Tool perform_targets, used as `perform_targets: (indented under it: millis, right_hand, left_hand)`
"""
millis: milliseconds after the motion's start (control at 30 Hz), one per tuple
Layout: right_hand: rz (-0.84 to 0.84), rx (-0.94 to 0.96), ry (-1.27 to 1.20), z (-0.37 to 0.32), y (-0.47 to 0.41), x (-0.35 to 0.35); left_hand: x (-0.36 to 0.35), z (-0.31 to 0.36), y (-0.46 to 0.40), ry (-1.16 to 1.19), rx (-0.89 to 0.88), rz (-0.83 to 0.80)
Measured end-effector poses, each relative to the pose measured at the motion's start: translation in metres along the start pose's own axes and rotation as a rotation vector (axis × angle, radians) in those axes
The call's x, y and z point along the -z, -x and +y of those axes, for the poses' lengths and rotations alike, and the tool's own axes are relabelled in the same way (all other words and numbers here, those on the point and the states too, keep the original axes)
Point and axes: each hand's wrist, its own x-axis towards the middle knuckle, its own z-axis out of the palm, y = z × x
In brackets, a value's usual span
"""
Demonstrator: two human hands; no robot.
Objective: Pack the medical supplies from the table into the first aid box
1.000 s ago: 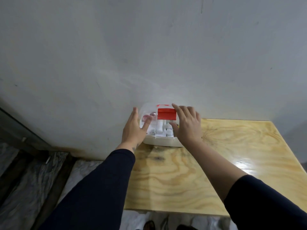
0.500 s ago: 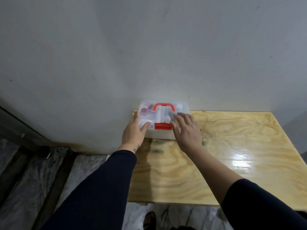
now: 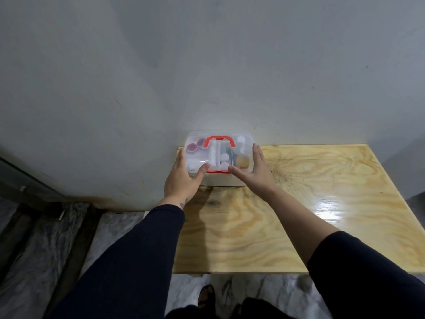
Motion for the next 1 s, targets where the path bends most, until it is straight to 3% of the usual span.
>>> perform_targets:
  millis: [267, 567, 1000]
  right_hand:
    - [0.046, -0.045, -0.001, 0.013, -0.007, -0.009]
    - [0.178, -0.004, 0.065, 0.022, -0.013, -0.019]
    - [0.192, -0.021, 0.054, 0.013, -0.022, -0.020]
  left_hand:
    - [-0.002, 0.000, 0.002, -0.057, -0.031, -0.011]
    - [-0.022, 0.000, -0.002, -0.140, -0.032, 0.172]
    - [-0.022, 0.005, -0.017, -0.093, -0.013, 0.139]
